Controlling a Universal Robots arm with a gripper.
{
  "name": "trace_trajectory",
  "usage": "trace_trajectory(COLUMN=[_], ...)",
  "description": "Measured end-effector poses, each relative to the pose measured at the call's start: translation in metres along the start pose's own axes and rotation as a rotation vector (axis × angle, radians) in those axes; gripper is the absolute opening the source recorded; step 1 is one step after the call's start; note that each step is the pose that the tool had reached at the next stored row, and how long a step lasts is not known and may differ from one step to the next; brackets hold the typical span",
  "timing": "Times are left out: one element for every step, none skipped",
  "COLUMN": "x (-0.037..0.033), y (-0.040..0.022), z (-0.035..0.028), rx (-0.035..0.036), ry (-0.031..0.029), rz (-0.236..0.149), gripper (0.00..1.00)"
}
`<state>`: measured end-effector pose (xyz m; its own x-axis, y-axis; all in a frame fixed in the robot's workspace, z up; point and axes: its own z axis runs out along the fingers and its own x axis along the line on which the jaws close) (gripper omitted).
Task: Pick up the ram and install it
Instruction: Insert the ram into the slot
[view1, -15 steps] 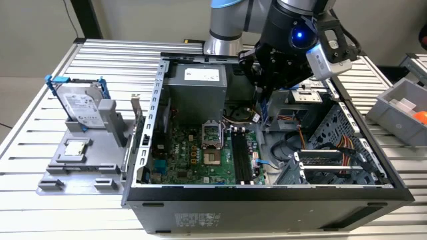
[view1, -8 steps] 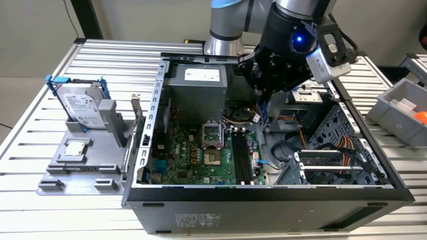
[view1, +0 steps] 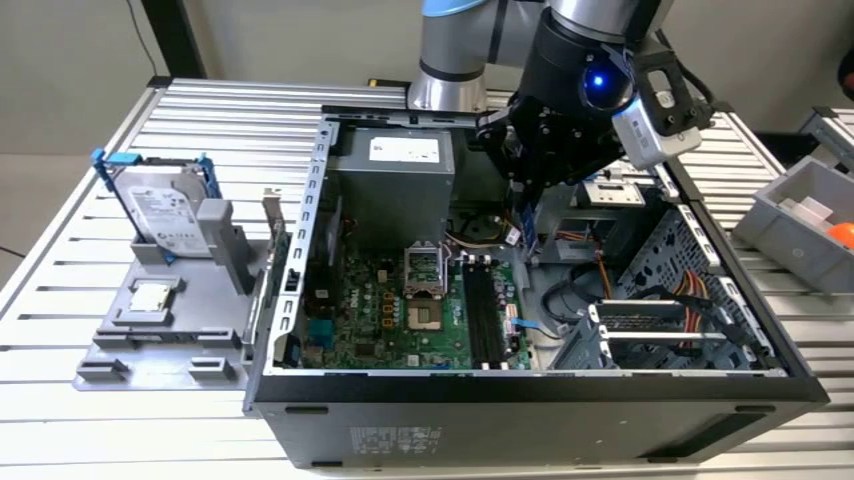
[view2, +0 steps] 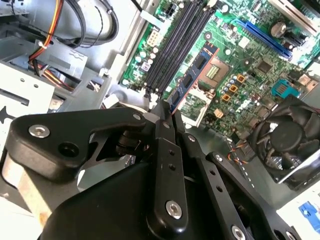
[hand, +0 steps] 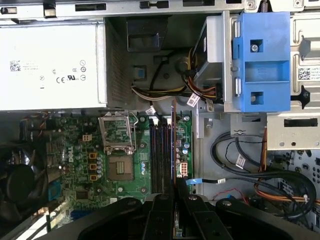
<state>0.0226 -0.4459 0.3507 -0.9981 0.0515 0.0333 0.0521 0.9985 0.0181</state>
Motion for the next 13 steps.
trace_trajectory(x=[0.0, 0.0, 0.0, 0.0, 0.0, 0.0, 0.0, 0.0, 0.0, 0.0, 0.0, 0.0, 0.0], y=[0.0, 0.0, 0.0, 0.0, 0.0, 0.0, 0.0, 0.0, 0.0, 0.0, 0.0, 0.0, 0.0], z=[0.0, 0.0001, 0.0001, 0.0002, 0.0002, 0.0002, 0.0002, 0.0002, 0.0002, 0.0003, 0.0002, 0.0003, 0.0003], rx=[0.0001, -0.0001, 0.0, 0.0, 0.0, -0.0001, -0.0001, 0.0, 0.0, -0.0001, 0.0, -0.0002, 0.0], ry=[0.0, 0.0, 0.0, 0.0, 0.0, 0.0, 0.0, 0.0, 0.0, 0.0, 0.0001, 0.0, 0.0001], rz=[0.0, 0.0, 0.0, 0.0, 0.0, 0.0, 0.0, 0.0, 0.0, 0.0, 0.0, 0.0, 0.0], gripper=[0.0, 0.0, 0.0, 0.0, 0.0, 0.0, 0.0, 0.0, 0.0, 0.0, 0.0, 0.0, 0.0])
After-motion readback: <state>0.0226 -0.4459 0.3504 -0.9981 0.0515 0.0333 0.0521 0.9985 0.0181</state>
